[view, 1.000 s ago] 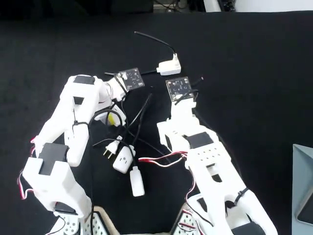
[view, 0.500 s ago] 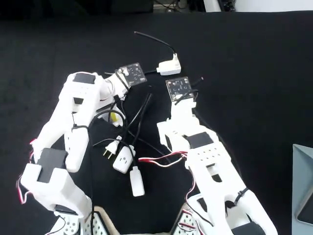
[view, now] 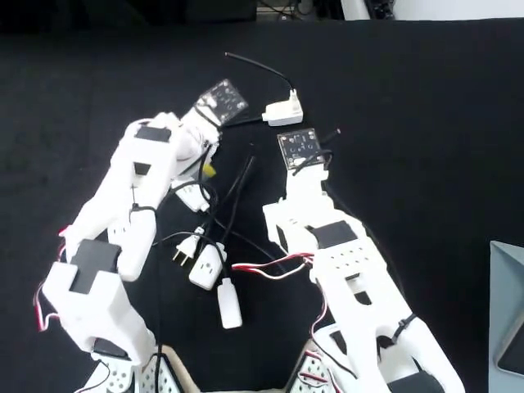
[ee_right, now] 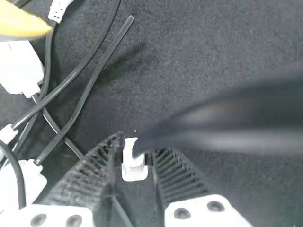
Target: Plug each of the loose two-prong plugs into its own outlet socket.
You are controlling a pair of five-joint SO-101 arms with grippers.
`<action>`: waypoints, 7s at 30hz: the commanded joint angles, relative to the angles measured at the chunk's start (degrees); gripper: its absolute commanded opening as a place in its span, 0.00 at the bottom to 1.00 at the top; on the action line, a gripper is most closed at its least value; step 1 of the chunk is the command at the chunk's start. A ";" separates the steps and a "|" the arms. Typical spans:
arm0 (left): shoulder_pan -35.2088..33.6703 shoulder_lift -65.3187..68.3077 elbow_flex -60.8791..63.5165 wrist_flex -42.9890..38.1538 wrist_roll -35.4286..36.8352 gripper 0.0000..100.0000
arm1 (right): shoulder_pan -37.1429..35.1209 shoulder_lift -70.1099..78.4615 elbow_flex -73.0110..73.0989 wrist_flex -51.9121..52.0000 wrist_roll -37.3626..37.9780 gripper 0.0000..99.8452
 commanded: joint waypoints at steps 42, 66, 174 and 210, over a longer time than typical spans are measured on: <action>-7.16 -51.69 40.04 13.45 -11.96 0.30 | 0.88 0.22 -1.80 -0.79 -0.18 0.01; -2.59 -49.05 48.92 4.75 -11.78 0.30 | 0.88 0.22 -1.36 -0.53 -0.18 0.01; -9.27 -34.11 29.14 20.57 10.46 0.21 | 0.88 0.22 -1.27 -0.53 -0.18 0.01; -13.14 -29.10 30.20 13.63 18.02 0.30 | 0.88 0.22 -1.27 -0.44 -0.18 0.01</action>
